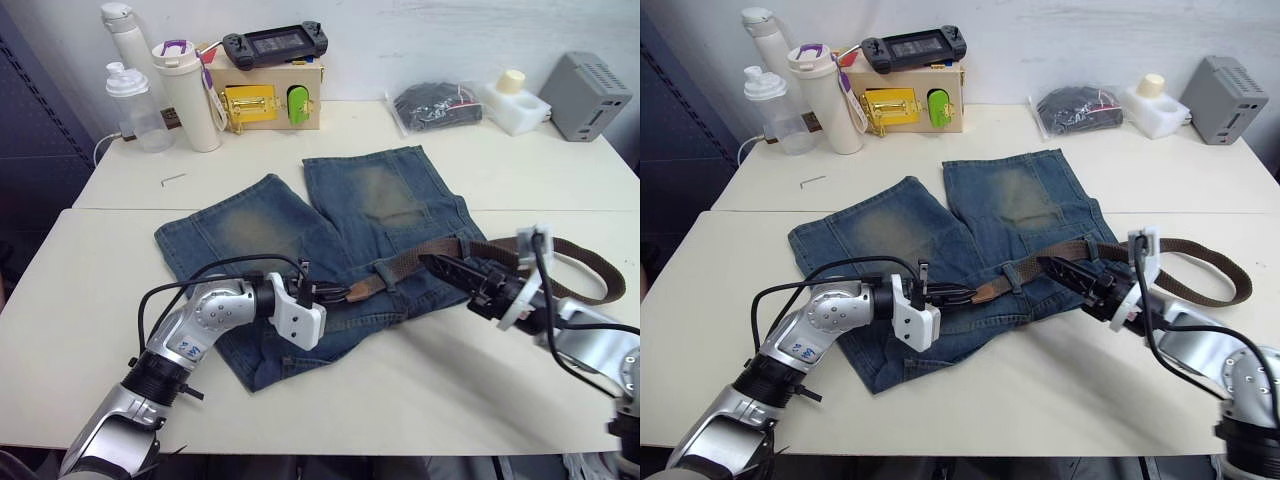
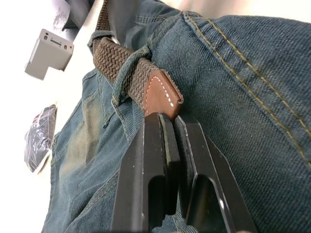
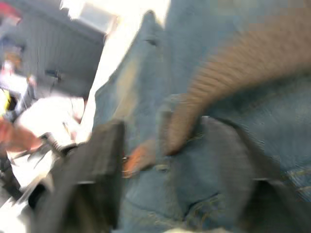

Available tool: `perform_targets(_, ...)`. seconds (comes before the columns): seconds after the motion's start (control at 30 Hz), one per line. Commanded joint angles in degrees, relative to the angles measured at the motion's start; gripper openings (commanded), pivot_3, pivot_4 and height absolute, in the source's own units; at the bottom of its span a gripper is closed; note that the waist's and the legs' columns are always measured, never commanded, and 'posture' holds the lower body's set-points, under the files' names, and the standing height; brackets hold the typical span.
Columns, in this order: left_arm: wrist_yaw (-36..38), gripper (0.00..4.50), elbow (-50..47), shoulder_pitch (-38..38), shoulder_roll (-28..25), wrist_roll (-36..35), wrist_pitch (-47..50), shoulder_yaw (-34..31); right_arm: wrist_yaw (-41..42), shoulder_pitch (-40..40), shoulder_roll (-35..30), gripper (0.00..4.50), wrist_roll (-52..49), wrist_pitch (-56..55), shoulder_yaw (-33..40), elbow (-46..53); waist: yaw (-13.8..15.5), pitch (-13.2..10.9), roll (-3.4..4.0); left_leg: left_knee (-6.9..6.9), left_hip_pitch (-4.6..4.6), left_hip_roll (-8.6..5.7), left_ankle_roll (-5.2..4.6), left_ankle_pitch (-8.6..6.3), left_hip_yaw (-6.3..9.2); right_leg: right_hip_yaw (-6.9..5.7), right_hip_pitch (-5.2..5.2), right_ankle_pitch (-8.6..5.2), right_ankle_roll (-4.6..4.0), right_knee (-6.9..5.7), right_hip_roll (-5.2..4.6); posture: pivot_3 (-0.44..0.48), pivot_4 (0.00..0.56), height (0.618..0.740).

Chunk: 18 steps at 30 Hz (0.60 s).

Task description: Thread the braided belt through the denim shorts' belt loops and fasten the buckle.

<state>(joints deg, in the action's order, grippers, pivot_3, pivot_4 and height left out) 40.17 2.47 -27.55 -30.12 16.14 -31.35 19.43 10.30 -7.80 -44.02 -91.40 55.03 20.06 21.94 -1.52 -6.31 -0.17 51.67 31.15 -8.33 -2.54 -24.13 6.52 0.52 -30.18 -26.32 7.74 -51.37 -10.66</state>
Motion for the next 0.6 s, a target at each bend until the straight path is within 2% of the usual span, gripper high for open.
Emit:
perform_targets(0.03,-0.2,0.00,-1.3,-0.7,0.2,-1.7,0.3,-1.0,20.7,4.7,-11.9,4.46,30.4,-14.0,-7.0,14.3,0.0,0.0,0.02,-0.05,-0.02,0.01,0.00,0.00,0.00,-0.05,0.05,0.00,0.00,0.09,-0.01,0.000,0.150,0.645)
perform_targets(0.13,0.0,0.00,-1.1,-1.0,0.4,-2.1,0.7,-1.0,29.5,9.9,-20.7,4.46,61.6,-37.3,-19.3,12.6,0.0,0.0,-0.09,-0.52,-0.37,0.03,0.06,0.18,0.14,-0.22,0.52,0.03,0.07,0.81,0.06,0.000,0.150,0.645)
perform_targets(0.2,0.0,0.00,-1.1,-1.2,0.6,-2.3,0.9,-1.0,30.1,9.9,-21.5,4.46,75.2,-48.3,-24.1,8.0,0.1,-0.1,-0.13,-0.59,-0.53,0.03,0.04,0.22,0.12,-0.26,0.77,0.04,0.09,1.04,0.03,0.000,0.150,0.645)
perform_targets(0.37,0.1,0.00,-2.1,-1.1,0.8,-2.7,1.7,-1.2,26.5,5.9,-16.9,4.46,92.5,-56.7,-30.4,-1.4,0.1,-0.1,-0.17,-0.55,-0.52,0.02,0.06,0.25,0.00,-0.23,0.69,0.04,0.09,0.97,-0.05,0.000,0.150,0.645)
perform_targets(0.5,0.5,0.00,-3.6,-0.5,0.5,-2.8,2.2,-1.3,23.6,3.4,-11.3,3.39,97.5,-55.6,-31.1,-5.9,0.1,0.0,-0.40,-0.54,-0.55,0.05,0.10,0.27,0.06,-0.23,0.69,0.04,0.09,0.90,0.00,0.000,0.150,0.645)
perform_targets(0.53,0.6,0.00,-3.9,-0.3,0.4,-2.7,2.3,-1.3,23.5,3.2,-10.3,2.82,97.9,-55.2,-30.8,-6.7,0.1,0.0,-0.40,-0.50,-0.55,0.05,0.10,0.27,0.05,-0.19,0.68,0.04,0.09,0.85,0.01,0.000,0.150,0.645)
perform_targets(0.6,0.7,0.00,-4.5,0.0,0.2,-2.5,2.6,-1.3,23.0,3.2,-8.9,2.05,98.7,-53.3,-29.8,-9.3,0.3,0.0,-0.42,-0.47,-0.54,0.04,0.10,0.27,0.04,-0.18,0.69,0.04,0.09,0.85,0.01,0.000,0.150,0.645)
